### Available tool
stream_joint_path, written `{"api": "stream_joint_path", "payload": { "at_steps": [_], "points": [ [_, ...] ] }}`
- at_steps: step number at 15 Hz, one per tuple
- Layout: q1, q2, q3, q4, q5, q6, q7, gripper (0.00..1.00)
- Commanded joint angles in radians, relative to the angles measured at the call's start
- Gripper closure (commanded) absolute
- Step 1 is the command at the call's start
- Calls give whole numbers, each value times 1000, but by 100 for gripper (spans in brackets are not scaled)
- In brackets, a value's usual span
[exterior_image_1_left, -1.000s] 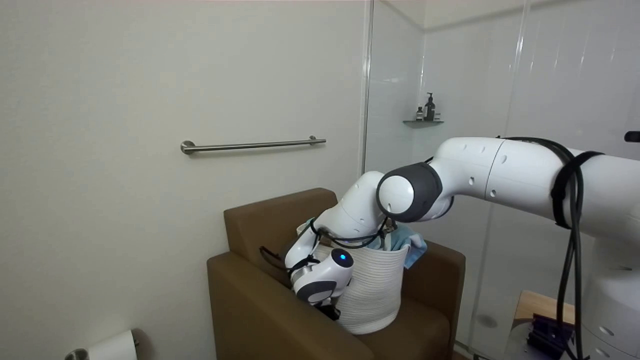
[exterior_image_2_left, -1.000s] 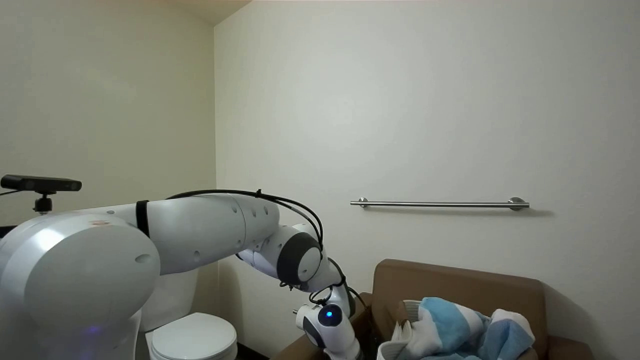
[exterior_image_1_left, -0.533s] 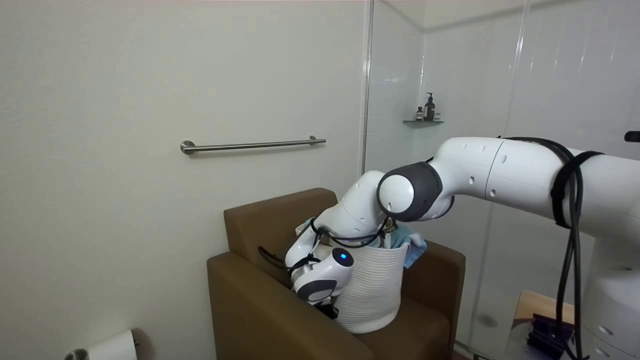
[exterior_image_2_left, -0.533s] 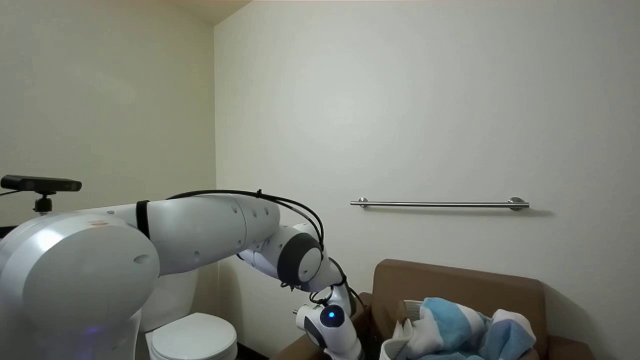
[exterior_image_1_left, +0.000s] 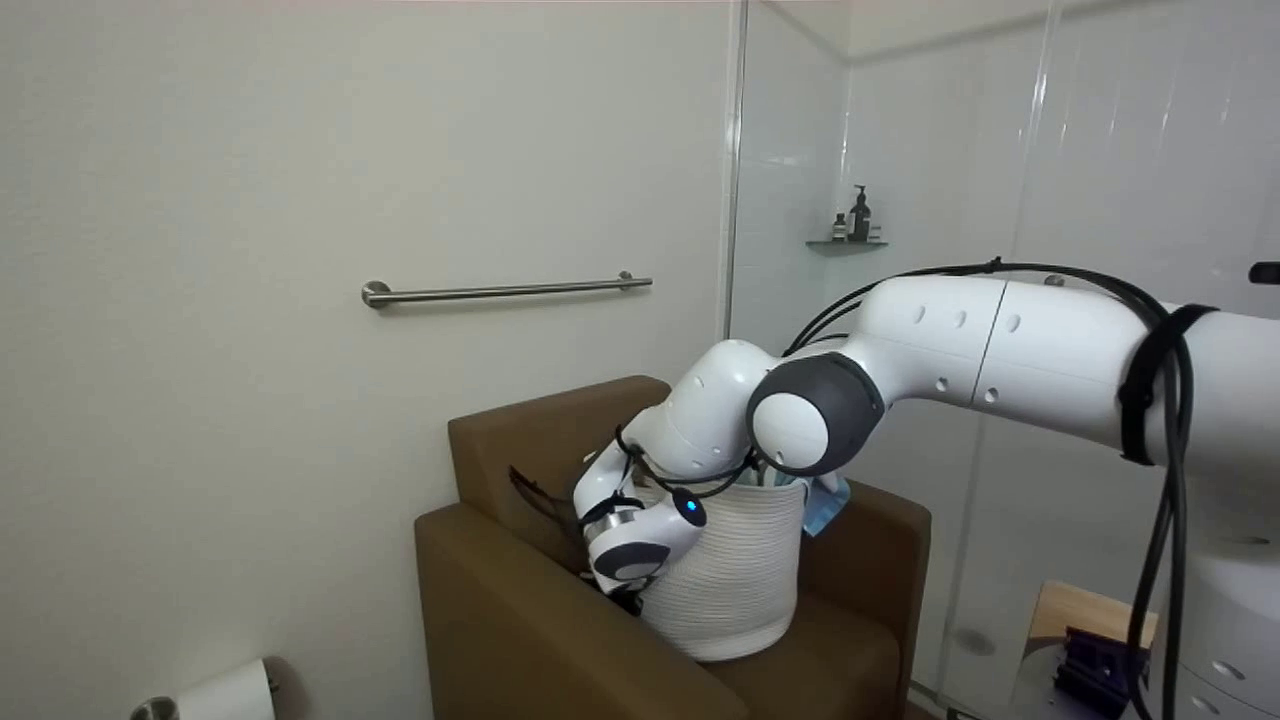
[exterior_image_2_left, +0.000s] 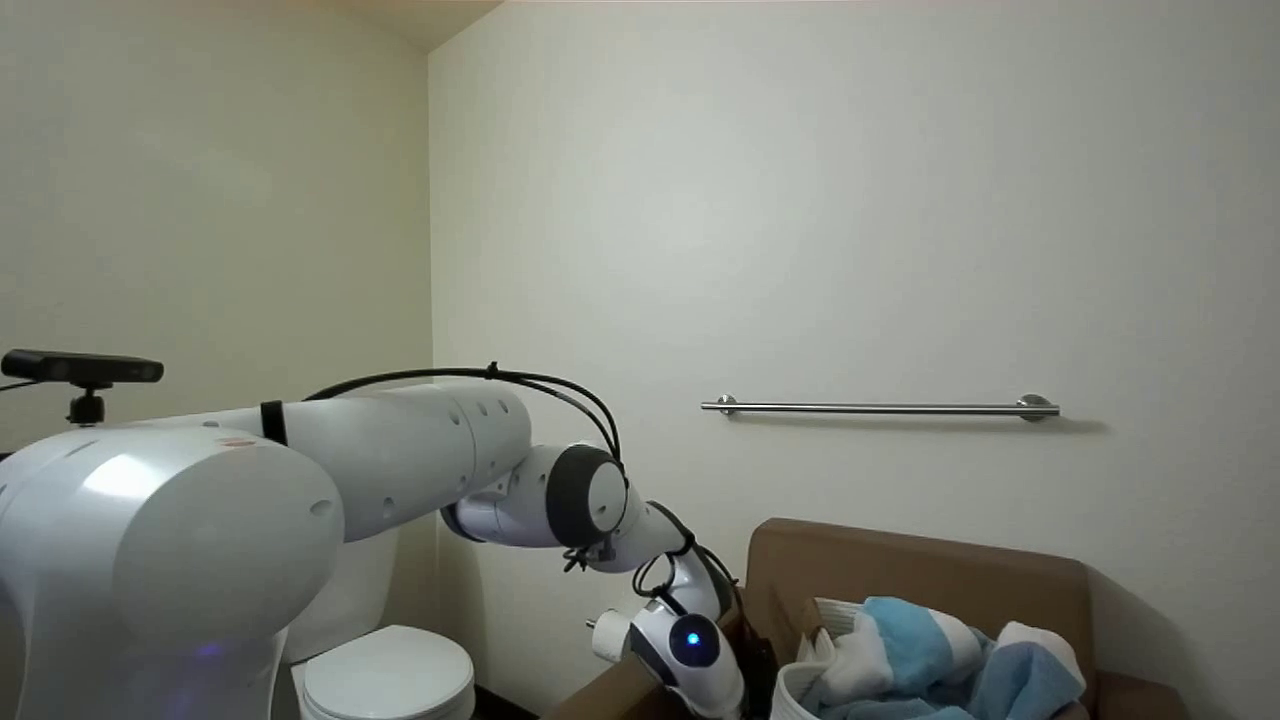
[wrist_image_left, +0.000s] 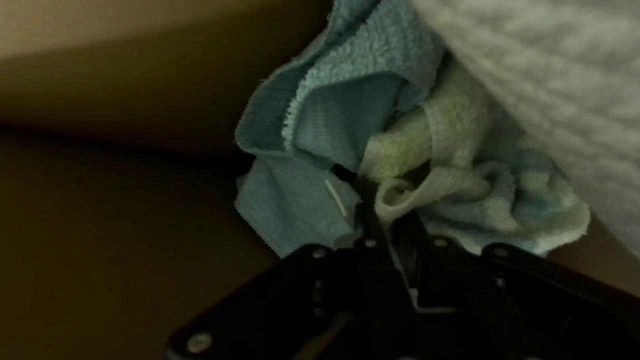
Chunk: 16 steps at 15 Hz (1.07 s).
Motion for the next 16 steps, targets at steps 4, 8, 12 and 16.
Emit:
{"api": "stream_joint_path", "payload": {
  "at_steps": [4,8,12,16],
  "points": [
    [-100,36,-55,-21,458,-376,-491,86],
    [-240,57,94,-61,436,-529,-725,86],
    [-430,-33,258,-266,320,-697,-911,85],
    [-522,-161,250,-528,289,-918,-974,85]
  ]
}}
